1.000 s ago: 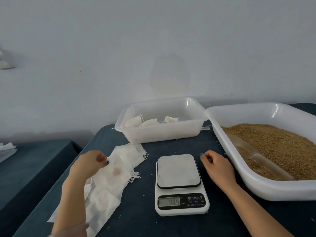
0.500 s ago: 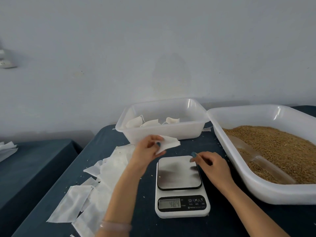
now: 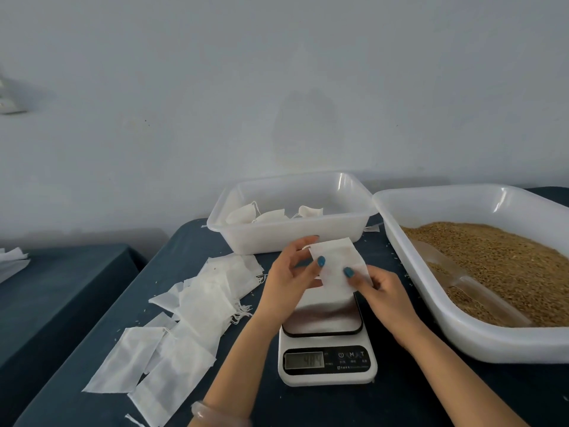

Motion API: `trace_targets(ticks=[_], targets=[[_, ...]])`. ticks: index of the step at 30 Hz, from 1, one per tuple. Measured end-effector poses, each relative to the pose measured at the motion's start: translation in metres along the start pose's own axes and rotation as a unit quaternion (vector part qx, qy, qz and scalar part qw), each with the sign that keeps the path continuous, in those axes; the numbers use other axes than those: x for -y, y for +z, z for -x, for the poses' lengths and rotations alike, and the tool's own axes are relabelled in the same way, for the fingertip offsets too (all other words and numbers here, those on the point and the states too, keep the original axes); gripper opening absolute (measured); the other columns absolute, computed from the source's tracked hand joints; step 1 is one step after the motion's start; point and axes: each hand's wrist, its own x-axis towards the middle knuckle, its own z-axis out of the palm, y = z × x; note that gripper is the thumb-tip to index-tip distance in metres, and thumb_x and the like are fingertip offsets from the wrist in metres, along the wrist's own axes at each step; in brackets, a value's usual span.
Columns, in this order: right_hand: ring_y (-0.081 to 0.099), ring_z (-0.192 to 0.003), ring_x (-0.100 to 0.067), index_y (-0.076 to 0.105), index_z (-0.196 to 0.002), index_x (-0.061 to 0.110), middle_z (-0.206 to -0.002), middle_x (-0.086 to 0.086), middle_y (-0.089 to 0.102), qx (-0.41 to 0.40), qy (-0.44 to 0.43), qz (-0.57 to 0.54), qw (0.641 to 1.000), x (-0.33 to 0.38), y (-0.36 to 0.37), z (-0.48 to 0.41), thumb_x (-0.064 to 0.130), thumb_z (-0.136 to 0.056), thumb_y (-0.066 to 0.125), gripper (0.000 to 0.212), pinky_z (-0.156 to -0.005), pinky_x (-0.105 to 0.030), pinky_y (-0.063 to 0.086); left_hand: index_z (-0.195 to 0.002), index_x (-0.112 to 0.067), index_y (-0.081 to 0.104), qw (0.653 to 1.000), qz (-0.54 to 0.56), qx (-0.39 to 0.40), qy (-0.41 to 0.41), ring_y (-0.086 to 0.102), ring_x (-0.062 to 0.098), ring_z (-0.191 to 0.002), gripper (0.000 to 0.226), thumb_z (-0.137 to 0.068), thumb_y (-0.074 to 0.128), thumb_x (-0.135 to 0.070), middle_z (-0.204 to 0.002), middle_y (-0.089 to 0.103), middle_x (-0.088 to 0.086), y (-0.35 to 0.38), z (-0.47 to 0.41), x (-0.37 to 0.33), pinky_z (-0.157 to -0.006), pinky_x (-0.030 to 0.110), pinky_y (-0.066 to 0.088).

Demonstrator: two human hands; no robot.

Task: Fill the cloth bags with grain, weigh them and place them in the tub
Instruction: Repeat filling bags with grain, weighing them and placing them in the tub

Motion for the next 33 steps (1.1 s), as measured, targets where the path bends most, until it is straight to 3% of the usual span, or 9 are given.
trace_targets(ticks=[5, 8, 12, 20, 26, 31, 33], targets=[[0.067, -0.068, 0.001, 0.074, -0.083, 0.02, -0.076, 0.01, 0.073, 0.03, 0.004, 0.026, 0.999, 0.0001, 0.0024, 0.0018, 0.04, -0.083, 0.062, 0.023, -0.059, -0.008, 0.045, -0.112, -0.033, 0.066, 0.996, -0.031, -0.083, 0.025, 0.068, 0.02, -0.079, 0.027, -0.094, 0.066, -0.012, -0.082, 0.064, 0.013, -0.003, -0.0014, 0.0028, -0.066, 0.029, 0.059], [0.068, -0.072, -0.002, 0.074, -0.085, 0.023, -0.08, 0.008, 0.074, 0.034, -0.01, 0.035, 0.999, 0.0004, 0.002, 0.0025, 0.04, -0.082, 0.065, 0.019, -0.061, -0.01, 0.047, -0.104, -0.031, 0.069, 0.993, -0.053, -0.097, 0.042, 0.071, 0.021, -0.079, 0.024, -0.093, 0.067, -0.01, -0.081, 0.071, 0.006, -0.0038, -0.0004, 0.0036, -0.067, 0.031, 0.06], [0.07, -0.09, -0.005, 0.073, -0.109, 0.02, -0.098, 0.012, 0.075, 0.02, -0.027, 0.031, 0.999, 0.0011, 0.0003, 0.0024, 0.039, -0.08, 0.068, 0.035, -0.073, -0.015, 0.053, -0.095, -0.03, 0.07, 0.988, -0.075, -0.122, 0.057, 0.071, 0.016, -0.07, 0.021, -0.09, 0.07, -0.01, -0.077, 0.074, -0.002, -0.0054, -0.0004, 0.0019, -0.067, 0.027, 0.059], [0.072, -0.086, -0.009, 0.076, -0.098, 0.024, -0.092, 0.009, 0.076, -0.009, -0.049, 0.043, 0.998, -0.0004, -0.0017, 0.0016, 0.043, -0.079, 0.07, 0.027, -0.072, -0.019, 0.055, -0.097, -0.034, 0.065, 0.978, -0.118, -0.121, 0.12, 0.07, 0.015, -0.065, 0.028, -0.087, 0.073, -0.009, -0.084, 0.072, -0.006, -0.0031, 0.0055, -0.0043, -0.065, 0.023, 0.057], [0.072, -0.087, -0.008, 0.075, -0.099, 0.028, -0.093, 0.011, 0.076, -0.001, -0.042, 0.049, 0.998, 0.0022, -0.0004, 0.0029, 0.05, -0.077, 0.069, 0.031, -0.076, -0.024, 0.058, -0.089, -0.039, 0.064, 0.967, -0.16, -0.143, 0.137, 0.069, 0.01, -0.064, 0.03, -0.09, 0.07, -0.009, -0.083, 0.07, -0.013, -0.0013, 0.0078, -0.0063, -0.065, 0.031, 0.059], [0.072, -0.085, -0.01, 0.076, -0.098, 0.027, -0.092, 0.009, 0.076, 0.015, -0.039, 0.055, 0.998, 0.0049, 0.0013, 0.0044, 0.045, -0.079, 0.071, 0.027, -0.076, -0.033, 0.059, -0.088, -0.049, 0.062, 0.949, -0.231, -0.142, 0.159, 0.06, 0.005, -0.06, 0.033, -0.09, 0.072, -0.017, -0.07, 0.066, -0.016, -0.0031, 0.007, -0.0049, -0.058, 0.014, 0.047], [0.072, -0.085, -0.01, 0.075, -0.1, 0.027, -0.092, 0.009, 0.076, 0.025, -0.042, 0.055, 0.997, 0.0069, 0.0028, 0.0058, 0.043, -0.079, 0.072, 0.026, -0.077, -0.035, 0.059, -0.09, -0.039, 0.066, 0.944, -0.26, -0.118, 0.167, 0.053, 0.002, -0.06, 0.02, -0.093, 0.068, -0.019, -0.07, 0.061, -0.024, -0.0037, 0.0068, -0.0033, -0.057, 0.009, 0.038]])
